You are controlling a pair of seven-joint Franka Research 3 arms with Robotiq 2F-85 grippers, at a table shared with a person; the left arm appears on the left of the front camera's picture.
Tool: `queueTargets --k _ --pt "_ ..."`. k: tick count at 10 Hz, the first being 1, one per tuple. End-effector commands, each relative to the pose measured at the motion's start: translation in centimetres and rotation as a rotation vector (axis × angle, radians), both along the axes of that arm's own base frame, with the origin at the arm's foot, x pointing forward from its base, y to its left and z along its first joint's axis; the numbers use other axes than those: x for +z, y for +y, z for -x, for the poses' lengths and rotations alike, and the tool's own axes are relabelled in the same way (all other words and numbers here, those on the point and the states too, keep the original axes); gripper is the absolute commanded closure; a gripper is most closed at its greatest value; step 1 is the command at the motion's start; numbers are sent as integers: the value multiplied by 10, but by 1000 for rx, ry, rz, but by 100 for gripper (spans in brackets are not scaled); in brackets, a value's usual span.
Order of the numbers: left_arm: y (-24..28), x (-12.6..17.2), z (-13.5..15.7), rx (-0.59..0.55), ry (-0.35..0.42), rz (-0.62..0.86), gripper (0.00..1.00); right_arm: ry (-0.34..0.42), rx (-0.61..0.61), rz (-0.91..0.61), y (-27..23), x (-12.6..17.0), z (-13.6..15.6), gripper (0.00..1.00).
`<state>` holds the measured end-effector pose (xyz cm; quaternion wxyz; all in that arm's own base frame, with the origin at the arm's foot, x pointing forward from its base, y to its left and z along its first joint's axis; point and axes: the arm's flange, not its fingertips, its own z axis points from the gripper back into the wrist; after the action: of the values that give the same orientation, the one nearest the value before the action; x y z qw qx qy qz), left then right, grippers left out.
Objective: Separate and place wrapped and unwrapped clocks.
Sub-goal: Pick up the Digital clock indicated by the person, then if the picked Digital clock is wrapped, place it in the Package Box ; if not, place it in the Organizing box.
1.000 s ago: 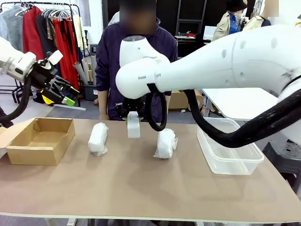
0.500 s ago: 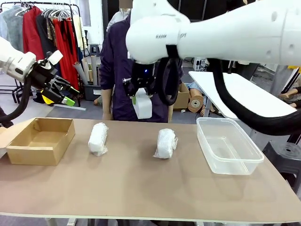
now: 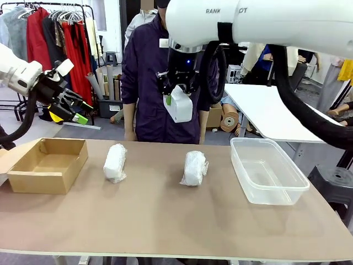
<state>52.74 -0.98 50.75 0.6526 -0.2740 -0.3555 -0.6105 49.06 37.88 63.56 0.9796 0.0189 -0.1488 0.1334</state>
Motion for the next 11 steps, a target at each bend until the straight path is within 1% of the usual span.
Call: queueTargets --k 1,2,10,11 --pt "-1 2 2 2 -1 7 0 -35 15 20 -3 -13 6 100" --pt "-1 2 2 2 -1 7 0 0 0 0 0 0 0 100" --pt "-1 2 2 2 -1 7 0 0 0 0 0 0 0 100" --pt "-1 2 2 2 -1 7 0 3 4 5 0 -5 0 100"
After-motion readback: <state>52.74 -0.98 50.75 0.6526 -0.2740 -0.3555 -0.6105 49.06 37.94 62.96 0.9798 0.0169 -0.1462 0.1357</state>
